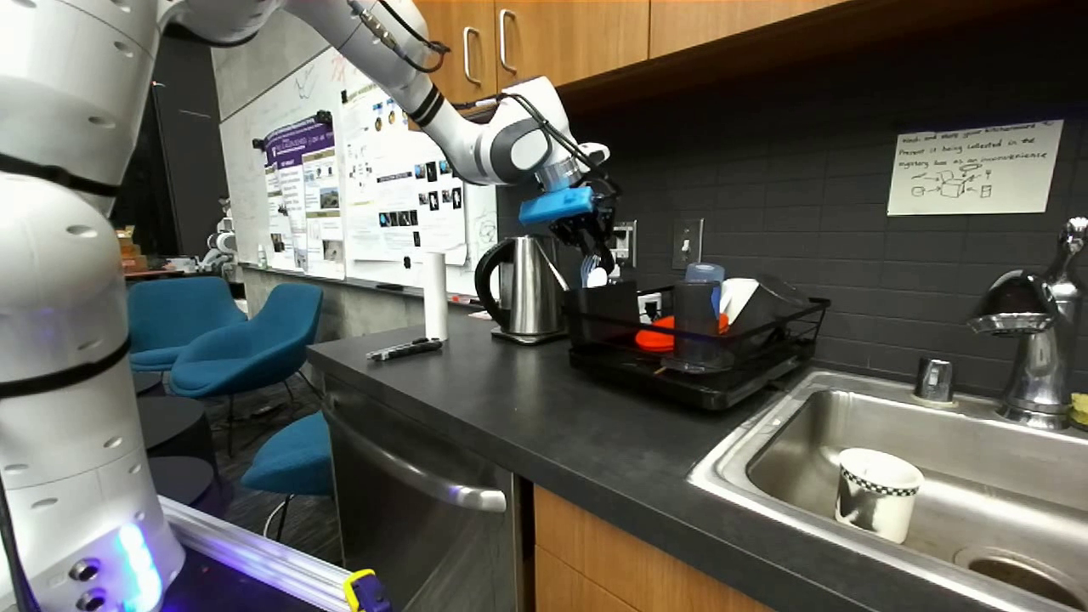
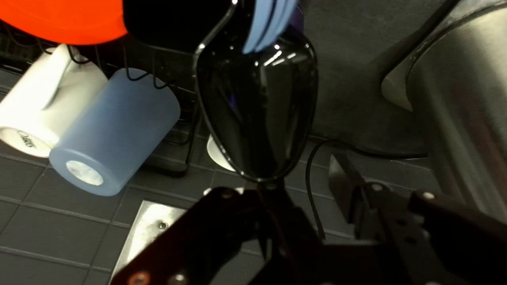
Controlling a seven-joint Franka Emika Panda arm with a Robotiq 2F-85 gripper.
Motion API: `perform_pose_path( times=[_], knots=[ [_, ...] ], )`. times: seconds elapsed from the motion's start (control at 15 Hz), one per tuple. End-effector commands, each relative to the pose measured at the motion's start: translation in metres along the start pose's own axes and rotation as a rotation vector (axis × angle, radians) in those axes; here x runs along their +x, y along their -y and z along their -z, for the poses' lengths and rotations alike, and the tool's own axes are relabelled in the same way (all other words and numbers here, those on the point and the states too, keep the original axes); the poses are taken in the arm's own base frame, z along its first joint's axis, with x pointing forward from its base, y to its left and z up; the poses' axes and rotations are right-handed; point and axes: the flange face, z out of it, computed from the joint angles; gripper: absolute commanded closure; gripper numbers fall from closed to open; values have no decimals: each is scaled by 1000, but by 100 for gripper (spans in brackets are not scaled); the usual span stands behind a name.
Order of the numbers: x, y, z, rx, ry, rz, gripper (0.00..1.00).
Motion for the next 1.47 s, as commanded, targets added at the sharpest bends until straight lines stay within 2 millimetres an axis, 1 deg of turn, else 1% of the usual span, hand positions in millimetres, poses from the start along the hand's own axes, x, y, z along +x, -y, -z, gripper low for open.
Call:
perform_pose_path(
  times=[0.0,0.07,0.2,0.27,0.33,0.4,0.73,0.8,0.93,1.07,1.13,1.4],
  knots=[
    [5,-3,2,-12,-10,-5,95],
    [5,-3,2,-11,-11,-7,99],
    [5,-4,4,-10,-11,-5,100],
    [5,-4,5,-5,-8,-4,74],
    [6,-4,6,-4,-8,0,74],
    [6,-4,8,-2,-7,2,71],
    [9,-9,17,0,-12,-3,40],
    [9,-11,19,-4,-10,-7,32],
    [10,-13,23,-5,6,-17,18],
    [10,-14,27,5,27,-30,6],
    [10,-14,28,11,38,-38,1],
    [10,-10,30,52,83,-73,0]
  ],
)
